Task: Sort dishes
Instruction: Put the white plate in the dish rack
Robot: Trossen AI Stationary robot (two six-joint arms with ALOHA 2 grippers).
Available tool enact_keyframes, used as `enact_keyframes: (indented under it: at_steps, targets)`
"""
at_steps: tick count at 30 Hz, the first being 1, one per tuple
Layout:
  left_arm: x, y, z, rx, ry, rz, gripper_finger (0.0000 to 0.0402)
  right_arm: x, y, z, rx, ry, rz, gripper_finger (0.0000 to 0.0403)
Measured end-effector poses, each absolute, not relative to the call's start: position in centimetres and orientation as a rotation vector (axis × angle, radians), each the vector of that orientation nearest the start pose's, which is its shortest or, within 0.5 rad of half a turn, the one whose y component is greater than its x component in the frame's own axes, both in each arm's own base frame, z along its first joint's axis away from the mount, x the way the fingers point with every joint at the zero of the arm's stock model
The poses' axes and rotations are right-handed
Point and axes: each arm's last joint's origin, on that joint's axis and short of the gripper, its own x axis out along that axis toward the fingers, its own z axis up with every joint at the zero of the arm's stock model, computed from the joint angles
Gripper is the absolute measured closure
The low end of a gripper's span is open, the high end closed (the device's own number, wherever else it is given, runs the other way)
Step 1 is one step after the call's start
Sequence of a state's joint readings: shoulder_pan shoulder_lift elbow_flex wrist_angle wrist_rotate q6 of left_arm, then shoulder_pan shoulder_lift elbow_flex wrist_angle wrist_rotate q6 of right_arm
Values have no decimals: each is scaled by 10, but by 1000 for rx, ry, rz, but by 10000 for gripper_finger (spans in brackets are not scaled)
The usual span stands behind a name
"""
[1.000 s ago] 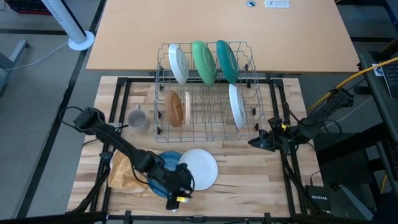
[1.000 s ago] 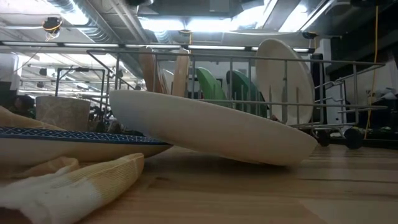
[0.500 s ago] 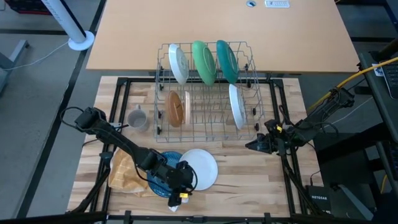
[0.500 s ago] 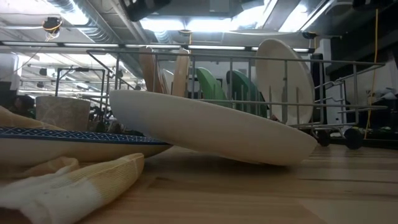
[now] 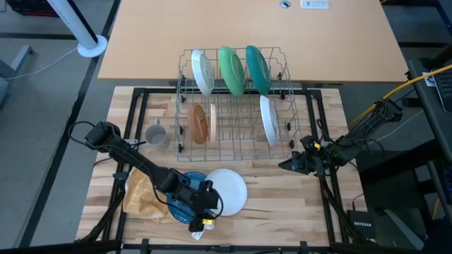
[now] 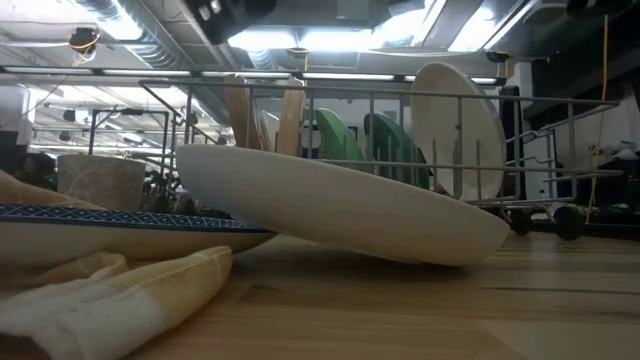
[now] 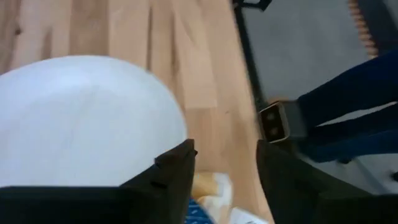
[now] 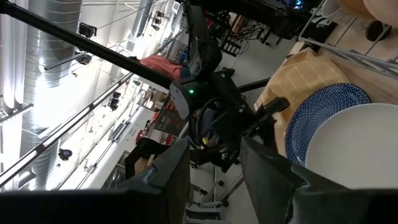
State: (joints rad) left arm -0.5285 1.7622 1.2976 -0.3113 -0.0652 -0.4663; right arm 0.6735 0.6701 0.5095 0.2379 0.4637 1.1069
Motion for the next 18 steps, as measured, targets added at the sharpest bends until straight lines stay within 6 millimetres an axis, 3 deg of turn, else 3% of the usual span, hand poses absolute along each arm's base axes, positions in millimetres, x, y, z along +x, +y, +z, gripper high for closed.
enact_keyframes:
  at_steps: [5, 8, 13, 18]
  targets:
    - [331, -190, 235, -69, 848, -258, 198, 131, 88, 295, 1143, 58, 225, 256]
    - [327, -193, 234, 106, 829, -287, 183, 131, 88, 295, 1143, 58, 224, 256]
    - [320, -198, 232, 448, 816, -357, 178, 131, 88, 295, 1143, 59, 224, 256]
    - [313, -204, 222, 654, 851, -442, 178, 131, 88, 295, 1142, 59, 224, 256]
